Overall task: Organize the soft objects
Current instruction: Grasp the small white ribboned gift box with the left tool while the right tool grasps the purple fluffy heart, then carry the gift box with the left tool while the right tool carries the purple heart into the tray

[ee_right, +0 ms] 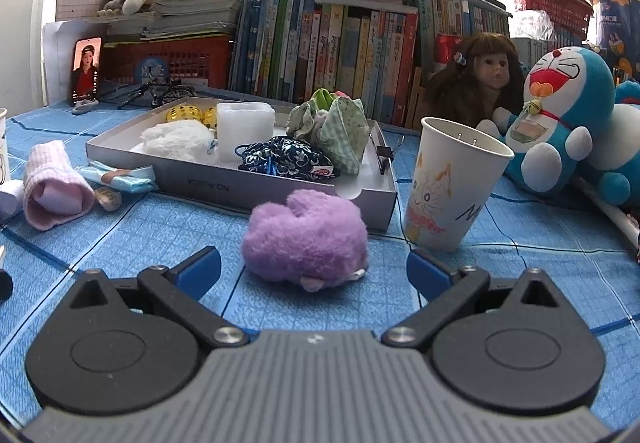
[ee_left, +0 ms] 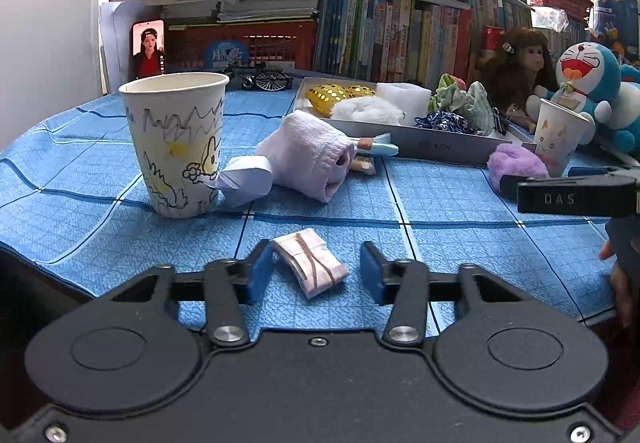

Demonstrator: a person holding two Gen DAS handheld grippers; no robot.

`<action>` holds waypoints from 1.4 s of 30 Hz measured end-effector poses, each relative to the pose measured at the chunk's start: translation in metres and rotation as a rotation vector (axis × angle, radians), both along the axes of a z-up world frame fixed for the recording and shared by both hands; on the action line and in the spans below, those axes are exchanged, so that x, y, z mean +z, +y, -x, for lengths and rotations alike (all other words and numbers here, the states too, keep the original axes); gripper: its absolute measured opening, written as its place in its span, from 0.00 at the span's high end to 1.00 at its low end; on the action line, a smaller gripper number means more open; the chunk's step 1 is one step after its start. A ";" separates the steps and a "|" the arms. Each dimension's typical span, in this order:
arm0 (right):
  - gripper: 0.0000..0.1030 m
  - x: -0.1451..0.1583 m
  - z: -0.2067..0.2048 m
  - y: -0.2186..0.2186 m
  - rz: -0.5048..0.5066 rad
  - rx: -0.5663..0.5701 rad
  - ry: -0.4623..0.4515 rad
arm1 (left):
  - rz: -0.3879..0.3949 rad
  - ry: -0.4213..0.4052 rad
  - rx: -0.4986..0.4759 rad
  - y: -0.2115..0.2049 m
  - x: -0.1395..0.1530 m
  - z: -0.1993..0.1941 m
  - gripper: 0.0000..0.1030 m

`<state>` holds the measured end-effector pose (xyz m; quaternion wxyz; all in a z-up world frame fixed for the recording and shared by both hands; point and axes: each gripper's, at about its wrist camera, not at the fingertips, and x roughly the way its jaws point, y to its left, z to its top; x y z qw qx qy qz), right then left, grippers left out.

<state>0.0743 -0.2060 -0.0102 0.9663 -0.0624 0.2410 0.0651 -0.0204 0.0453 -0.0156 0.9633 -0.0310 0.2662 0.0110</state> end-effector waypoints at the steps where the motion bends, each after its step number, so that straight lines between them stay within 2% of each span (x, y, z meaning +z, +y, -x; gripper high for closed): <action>1: 0.02 0.001 -0.002 0.000 0.000 0.003 0.003 | -0.005 -0.002 0.000 -0.001 0.000 0.000 0.69; 2: 0.02 0.001 -0.004 0.000 0.001 0.008 0.008 | -0.008 -0.001 -0.006 -0.002 0.000 -0.001 0.74; 4: 0.05 0.001 -0.008 0.001 0.005 0.019 0.017 | -0.003 -0.001 -0.015 -0.001 0.001 -0.003 0.76; 8: 0.12 0.000 -0.016 0.003 0.007 0.035 0.044 | -0.004 -0.008 -0.021 -0.003 0.003 -0.005 0.77; 14: 0.30 -0.003 -0.018 0.005 0.003 0.045 0.062 | -0.016 -0.035 -0.037 -0.006 0.009 -0.006 0.77; 25: 0.31 0.021 -0.010 0.002 -0.037 0.076 0.020 | 0.007 -0.083 -0.073 -0.011 0.035 -0.031 0.77; 31: 0.31 0.039 -0.019 0.006 -0.038 0.084 -0.003 | 0.014 -0.102 -0.097 -0.021 0.059 -0.068 0.77; 35: 0.31 0.051 -0.030 0.006 -0.053 0.082 -0.013 | 0.059 -0.099 -0.088 -0.023 0.073 -0.102 0.77; 42: 0.31 0.059 -0.061 0.008 -0.074 0.085 0.019 | 0.042 -0.091 -0.056 -0.027 0.082 -0.159 0.77</action>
